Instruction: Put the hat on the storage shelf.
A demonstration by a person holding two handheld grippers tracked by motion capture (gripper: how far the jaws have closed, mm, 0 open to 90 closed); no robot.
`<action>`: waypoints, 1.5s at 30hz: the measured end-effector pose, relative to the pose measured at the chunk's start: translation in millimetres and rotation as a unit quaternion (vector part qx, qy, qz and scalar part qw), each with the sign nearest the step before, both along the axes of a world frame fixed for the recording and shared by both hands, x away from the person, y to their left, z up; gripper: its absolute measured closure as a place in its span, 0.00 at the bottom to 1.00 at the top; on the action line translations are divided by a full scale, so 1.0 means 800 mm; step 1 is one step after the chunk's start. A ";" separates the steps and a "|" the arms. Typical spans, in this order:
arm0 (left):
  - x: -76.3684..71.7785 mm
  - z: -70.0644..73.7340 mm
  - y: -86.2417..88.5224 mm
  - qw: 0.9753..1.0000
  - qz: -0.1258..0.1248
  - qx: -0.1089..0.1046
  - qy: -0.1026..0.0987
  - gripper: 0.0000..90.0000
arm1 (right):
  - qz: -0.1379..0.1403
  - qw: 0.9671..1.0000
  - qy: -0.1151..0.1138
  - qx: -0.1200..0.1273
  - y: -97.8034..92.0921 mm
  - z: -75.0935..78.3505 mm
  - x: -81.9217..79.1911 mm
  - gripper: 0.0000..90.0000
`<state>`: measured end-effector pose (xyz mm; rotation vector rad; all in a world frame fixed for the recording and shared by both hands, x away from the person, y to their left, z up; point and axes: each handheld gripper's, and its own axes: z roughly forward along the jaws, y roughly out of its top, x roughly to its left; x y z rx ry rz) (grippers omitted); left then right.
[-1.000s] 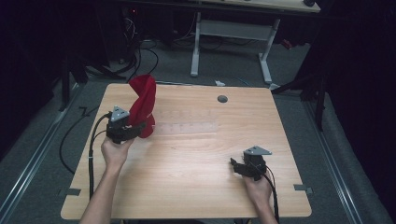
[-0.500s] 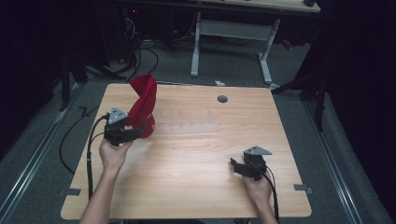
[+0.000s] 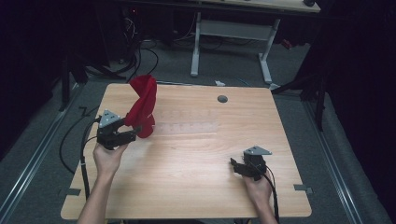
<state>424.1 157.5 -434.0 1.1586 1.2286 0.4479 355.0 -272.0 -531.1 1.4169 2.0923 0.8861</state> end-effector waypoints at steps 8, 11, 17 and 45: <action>-0.010 0.006 0.010 1.000 0.009 0.004 0.005 0.38 | 0.000 1.000 0.000 0.000 0.000 0.000 0.000 0.40; -0.015 0.008 0.012 1.000 0.011 0.009 0.007 0.38 | -0.001 1.000 0.001 0.001 0.000 0.000 0.000 0.40; -0.026 0.013 0.015 1.000 0.005 0.001 0.003 0.38 | -0.002 1.000 0.001 0.002 0.000 0.000 0.000 0.40; -0.064 -0.002 0.014 1.000 0.010 -0.009 -0.012 0.41 | -0.001 1.000 0.001 0.001 0.000 0.000 0.000 0.40</action>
